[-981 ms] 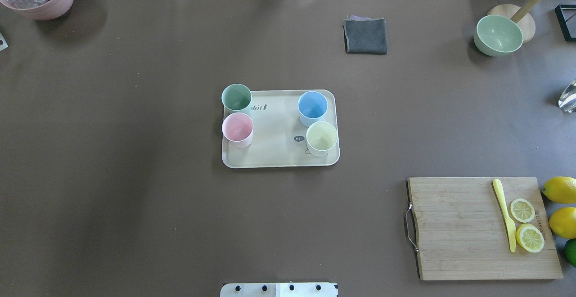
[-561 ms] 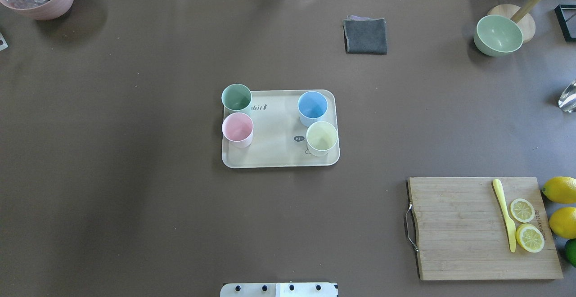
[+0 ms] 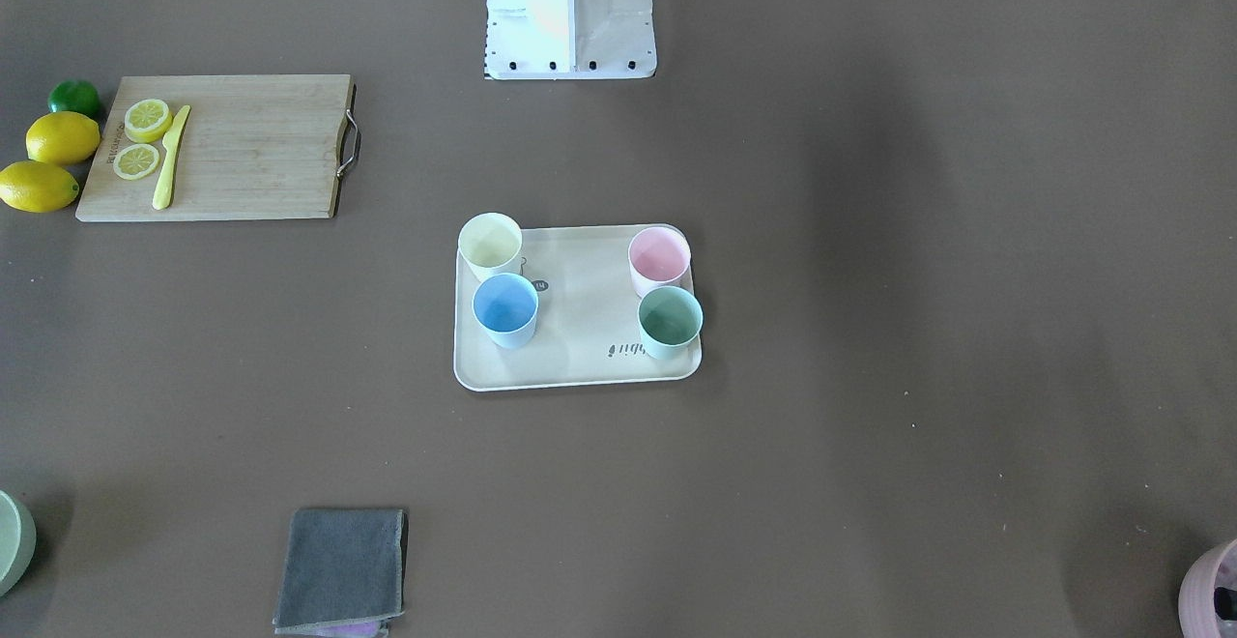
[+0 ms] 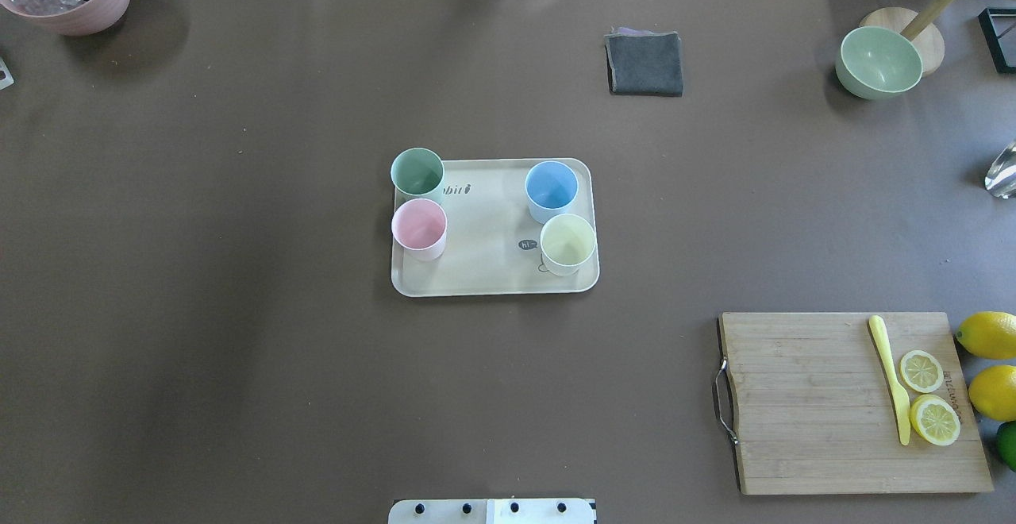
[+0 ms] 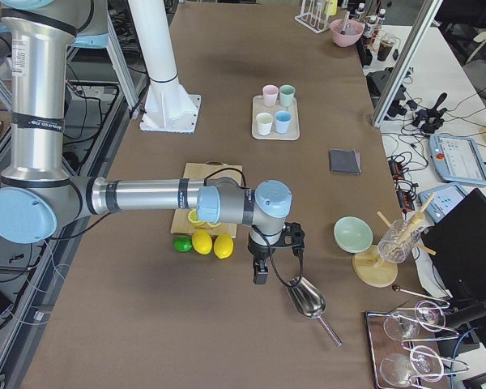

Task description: Place all cups on tray

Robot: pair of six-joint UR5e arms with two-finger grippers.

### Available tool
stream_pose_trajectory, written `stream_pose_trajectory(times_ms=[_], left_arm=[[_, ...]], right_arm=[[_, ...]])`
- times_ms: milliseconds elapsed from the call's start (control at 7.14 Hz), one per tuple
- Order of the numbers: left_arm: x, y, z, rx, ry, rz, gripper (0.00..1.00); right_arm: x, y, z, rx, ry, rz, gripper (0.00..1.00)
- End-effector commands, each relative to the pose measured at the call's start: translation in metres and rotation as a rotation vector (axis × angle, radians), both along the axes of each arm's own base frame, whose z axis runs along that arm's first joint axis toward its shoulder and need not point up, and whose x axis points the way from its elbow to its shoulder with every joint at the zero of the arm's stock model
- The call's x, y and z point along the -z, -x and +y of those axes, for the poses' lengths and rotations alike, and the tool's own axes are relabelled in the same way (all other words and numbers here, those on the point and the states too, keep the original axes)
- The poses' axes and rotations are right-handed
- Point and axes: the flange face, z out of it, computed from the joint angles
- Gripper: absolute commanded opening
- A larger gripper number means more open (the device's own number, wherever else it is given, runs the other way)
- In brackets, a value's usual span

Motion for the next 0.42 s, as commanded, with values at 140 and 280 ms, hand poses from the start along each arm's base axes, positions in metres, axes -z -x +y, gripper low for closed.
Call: stream_pose_trajectory(times_ms=[140,280], left_arm=[[0.0004,0.0000,0.0002,0.001,0.000,0.000,0.98],[0.0004,0.0000,0.0002,0.000,-0.001,0.000,0.98]], right_arm=[[0.0014,0.0001,-0.0001,0.000,-0.003,-0.001,1.00],[0.0023,0.0003,-0.0001,0.000,-0.004,-0.004,1.00]])
